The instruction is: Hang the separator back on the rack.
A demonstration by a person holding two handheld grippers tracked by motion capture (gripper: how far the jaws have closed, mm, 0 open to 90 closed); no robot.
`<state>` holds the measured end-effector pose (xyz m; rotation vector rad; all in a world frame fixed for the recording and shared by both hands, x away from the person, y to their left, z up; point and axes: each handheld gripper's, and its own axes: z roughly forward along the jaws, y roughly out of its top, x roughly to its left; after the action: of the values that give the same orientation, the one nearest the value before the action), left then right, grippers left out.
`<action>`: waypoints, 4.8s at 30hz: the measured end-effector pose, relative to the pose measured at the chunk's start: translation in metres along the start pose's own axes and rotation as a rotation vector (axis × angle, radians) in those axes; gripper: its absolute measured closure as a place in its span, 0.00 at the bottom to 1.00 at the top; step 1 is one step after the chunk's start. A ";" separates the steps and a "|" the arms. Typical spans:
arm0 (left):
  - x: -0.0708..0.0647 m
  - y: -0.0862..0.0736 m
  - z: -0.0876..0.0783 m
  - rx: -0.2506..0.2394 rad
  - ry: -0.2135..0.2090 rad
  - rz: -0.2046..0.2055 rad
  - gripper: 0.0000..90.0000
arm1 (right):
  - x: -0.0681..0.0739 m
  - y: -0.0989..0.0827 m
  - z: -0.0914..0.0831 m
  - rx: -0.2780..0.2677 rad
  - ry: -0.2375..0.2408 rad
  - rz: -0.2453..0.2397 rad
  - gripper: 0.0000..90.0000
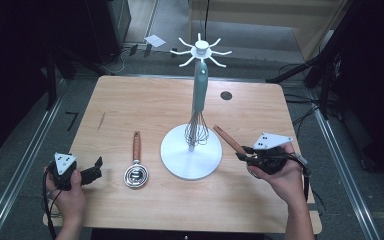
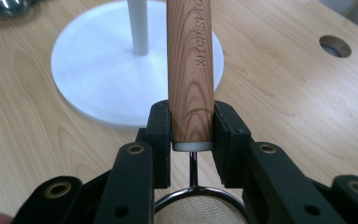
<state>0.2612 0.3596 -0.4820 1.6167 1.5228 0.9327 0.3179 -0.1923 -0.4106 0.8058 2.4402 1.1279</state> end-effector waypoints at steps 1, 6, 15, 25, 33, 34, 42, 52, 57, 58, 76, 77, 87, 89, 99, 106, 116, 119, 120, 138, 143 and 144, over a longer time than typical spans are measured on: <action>0.000 0.000 0.000 0.000 0.000 0.000 0.00 | 0.001 0.001 0.000 -0.009 -0.008 0.002 0.80; 0.000 0.000 0.000 0.001 0.000 0.000 0.00 | 0.002 0.005 -0.003 -0.062 -0.034 0.043 0.80; 0.000 0.000 0.000 -0.001 -0.001 -0.003 0.00 | 0.007 0.015 -0.016 -0.236 -0.050 0.122 0.80; 0.000 0.000 0.000 -0.001 -0.002 0.000 0.00 | 0.020 0.029 -0.024 -0.340 -0.054 0.147 0.80; 0.000 0.000 0.000 0.000 -0.001 0.001 0.00 | 0.027 0.036 -0.029 -0.380 -0.055 0.153 0.80; 0.000 0.000 0.000 -0.001 -0.001 0.001 0.00 | 0.028 0.037 -0.030 -0.386 -0.055 0.151 0.80; 0.000 0.000 0.000 0.000 -0.002 0.000 0.00 | 0.035 0.044 -0.040 -0.444 -0.055 0.164 0.80; 0.000 0.000 0.000 0.000 -0.001 -0.001 0.00 | 0.038 0.047 -0.048 -0.512 -0.044 0.181 0.80; 0.002 0.000 -0.001 -0.001 -0.004 -0.017 0.00 | 0.041 0.050 -0.050 -0.514 -0.059 0.185 0.80; 0.002 0.000 -0.001 -0.005 -0.006 -0.021 0.00 | 0.041 0.050 -0.051 -0.521 -0.059 0.189 0.80; 0.003 0.000 -0.001 -0.006 -0.003 -0.030 0.00 | 0.046 0.067 -0.063 -0.594 -0.084 0.199 0.80; 0.003 0.000 -0.001 -0.006 -0.004 -0.029 0.00 | 0.046 0.068 -0.064 -0.604 -0.081 0.198 0.80; 0.003 0.000 -0.001 -0.003 -0.012 -0.031 0.00 | 0.046 0.074 -0.064 -0.632 -0.077 0.225 0.80; 0.003 0.000 -0.001 -0.001 -0.010 -0.030 0.00 | 0.046 0.076 -0.065 -0.642 -0.084 0.232 0.80; 0.003 0.000 -0.001 -0.002 -0.010 -0.030 0.00 | 0.048 0.088 -0.068 -0.677 -0.092 0.221 0.80; 0.003 0.000 -0.001 -0.002 -0.011 -0.033 0.00 | 0.052 0.095 -0.068 -0.700 -0.089 0.210 0.80; 0.003 0.000 -0.001 -0.002 -0.012 -0.032 0.00 | 0.055 0.099 -0.070 -0.727 -0.091 0.223 0.80; 0.003 0.000 -0.001 -0.001 -0.011 -0.033 0.00 | 0.057 0.101 -0.070 -0.729 -0.088 0.209 0.80; 0.003 0.000 -0.001 -0.002 -0.011 -0.034 0.00 | 0.058 0.101 -0.070 -0.728 -0.091 0.207 0.80; 0.003 0.000 0.000 0.001 -0.009 -0.032 0.00 | 0.064 0.113 -0.062 -0.692 -0.163 0.178 0.80; 0.003 0.000 -0.001 0.001 -0.009 -0.032 0.00 | 0.066 0.115 -0.061 -0.684 -0.200 0.153 0.80; 0.003 0.000 0.000 0.001 -0.009 -0.032 0.00 | 0.067 0.115 -0.061 -0.672 -0.215 0.153 0.80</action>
<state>0.2608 0.3627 -0.4818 1.5908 1.5388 0.9066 0.2748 -0.1257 -0.2876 0.8339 1.6729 1.6785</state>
